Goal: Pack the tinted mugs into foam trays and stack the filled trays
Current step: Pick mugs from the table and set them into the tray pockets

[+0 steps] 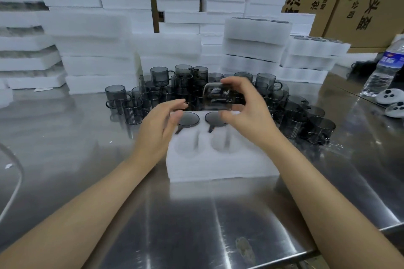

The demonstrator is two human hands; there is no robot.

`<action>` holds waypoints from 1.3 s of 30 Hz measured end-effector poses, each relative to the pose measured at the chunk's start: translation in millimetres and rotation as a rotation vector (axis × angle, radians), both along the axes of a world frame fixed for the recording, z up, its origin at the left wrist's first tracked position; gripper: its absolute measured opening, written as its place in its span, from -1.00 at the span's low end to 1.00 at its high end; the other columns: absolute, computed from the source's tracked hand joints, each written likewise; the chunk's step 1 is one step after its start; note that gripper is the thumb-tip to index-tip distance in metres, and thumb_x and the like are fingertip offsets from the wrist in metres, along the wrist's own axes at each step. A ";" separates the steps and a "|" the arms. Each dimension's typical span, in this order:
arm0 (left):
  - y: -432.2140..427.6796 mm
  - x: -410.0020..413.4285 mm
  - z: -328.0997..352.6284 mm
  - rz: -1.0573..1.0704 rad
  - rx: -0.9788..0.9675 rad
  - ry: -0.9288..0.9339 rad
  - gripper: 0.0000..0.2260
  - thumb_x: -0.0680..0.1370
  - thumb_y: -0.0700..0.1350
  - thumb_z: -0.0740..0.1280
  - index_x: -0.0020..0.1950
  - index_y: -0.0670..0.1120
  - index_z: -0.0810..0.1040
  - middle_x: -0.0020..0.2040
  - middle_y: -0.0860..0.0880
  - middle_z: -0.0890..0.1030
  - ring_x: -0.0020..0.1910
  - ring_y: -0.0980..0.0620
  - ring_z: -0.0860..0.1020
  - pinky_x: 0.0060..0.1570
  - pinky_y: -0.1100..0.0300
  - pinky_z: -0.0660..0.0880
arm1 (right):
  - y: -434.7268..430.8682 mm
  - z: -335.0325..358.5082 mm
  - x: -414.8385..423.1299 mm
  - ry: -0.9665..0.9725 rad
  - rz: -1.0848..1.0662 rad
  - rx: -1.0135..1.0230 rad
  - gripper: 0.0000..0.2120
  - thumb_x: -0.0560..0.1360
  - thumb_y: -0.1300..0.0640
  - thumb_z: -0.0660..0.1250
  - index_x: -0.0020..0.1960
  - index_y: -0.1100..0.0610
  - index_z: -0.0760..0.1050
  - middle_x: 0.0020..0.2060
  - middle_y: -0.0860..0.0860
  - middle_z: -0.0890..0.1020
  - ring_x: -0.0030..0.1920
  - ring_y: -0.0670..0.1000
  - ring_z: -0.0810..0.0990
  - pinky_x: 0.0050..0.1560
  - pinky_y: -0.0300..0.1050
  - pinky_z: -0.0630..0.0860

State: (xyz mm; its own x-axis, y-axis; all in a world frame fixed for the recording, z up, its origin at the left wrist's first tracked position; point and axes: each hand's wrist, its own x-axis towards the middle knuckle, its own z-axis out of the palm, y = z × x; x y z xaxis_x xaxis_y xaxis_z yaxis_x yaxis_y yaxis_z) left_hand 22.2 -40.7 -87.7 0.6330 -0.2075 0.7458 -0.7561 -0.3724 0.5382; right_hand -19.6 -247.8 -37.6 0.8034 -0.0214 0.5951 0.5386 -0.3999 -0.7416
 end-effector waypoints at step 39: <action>11.1 27.8 -7.5 -0.030 -0.328 0.681 -0.72 0.59 -0.30 0.24 0.10 0.05 0.60 0.12 0.03 0.64 0.19 -0.01 0.56 0.32 0.02 0.43 | -58.9 11.4 -2.2 0.381 0.077 -0.260 -0.60 0.51 0.20 0.16 0.30 0.04 0.52 0.30 -0.11 0.43 0.26 -0.31 0.37 0.08 -0.61 0.25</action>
